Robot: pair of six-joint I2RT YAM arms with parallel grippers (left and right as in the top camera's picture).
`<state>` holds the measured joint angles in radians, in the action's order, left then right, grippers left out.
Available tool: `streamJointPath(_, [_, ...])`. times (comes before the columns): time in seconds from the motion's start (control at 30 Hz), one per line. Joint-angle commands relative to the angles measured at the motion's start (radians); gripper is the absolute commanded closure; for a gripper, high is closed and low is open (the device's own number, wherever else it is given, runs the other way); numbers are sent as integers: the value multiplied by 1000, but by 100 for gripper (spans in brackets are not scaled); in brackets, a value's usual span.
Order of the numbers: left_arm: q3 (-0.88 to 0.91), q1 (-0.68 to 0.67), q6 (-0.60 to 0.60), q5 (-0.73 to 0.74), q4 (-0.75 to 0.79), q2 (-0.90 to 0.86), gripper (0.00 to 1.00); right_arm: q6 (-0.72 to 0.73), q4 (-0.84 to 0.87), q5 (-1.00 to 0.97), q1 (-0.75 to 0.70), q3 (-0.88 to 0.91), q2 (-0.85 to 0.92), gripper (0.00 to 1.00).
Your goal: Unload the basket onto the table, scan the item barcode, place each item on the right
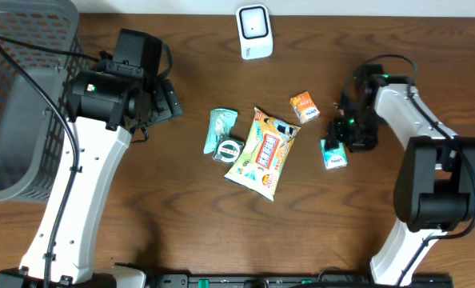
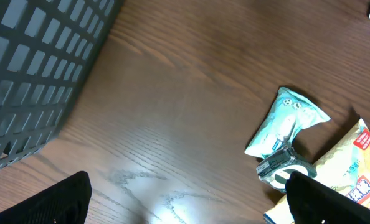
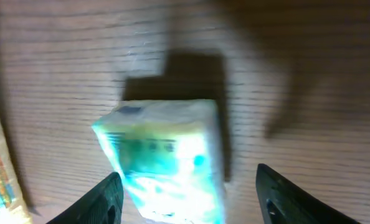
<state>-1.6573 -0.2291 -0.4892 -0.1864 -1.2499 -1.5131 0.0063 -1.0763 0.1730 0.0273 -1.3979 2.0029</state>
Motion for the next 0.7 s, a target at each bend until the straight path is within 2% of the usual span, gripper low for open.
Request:
streamJointPath(0.0, [-8,3,10,-13,-3,-3,2,4,3,-25,40,-9,11,37])
streamJointPath(0.3, [-8,3,10,-13,-3,-3,2,4,66,-44,47,45,11,43])
streamJointPath(0.47, [-8,3,10,-13,-3,-3,2,4,67,-43,25,47,11,55])
streamJointPath(0.67, [-8,3,10,-13,-3,-3,2,4,82,-40,21,68,11,59])
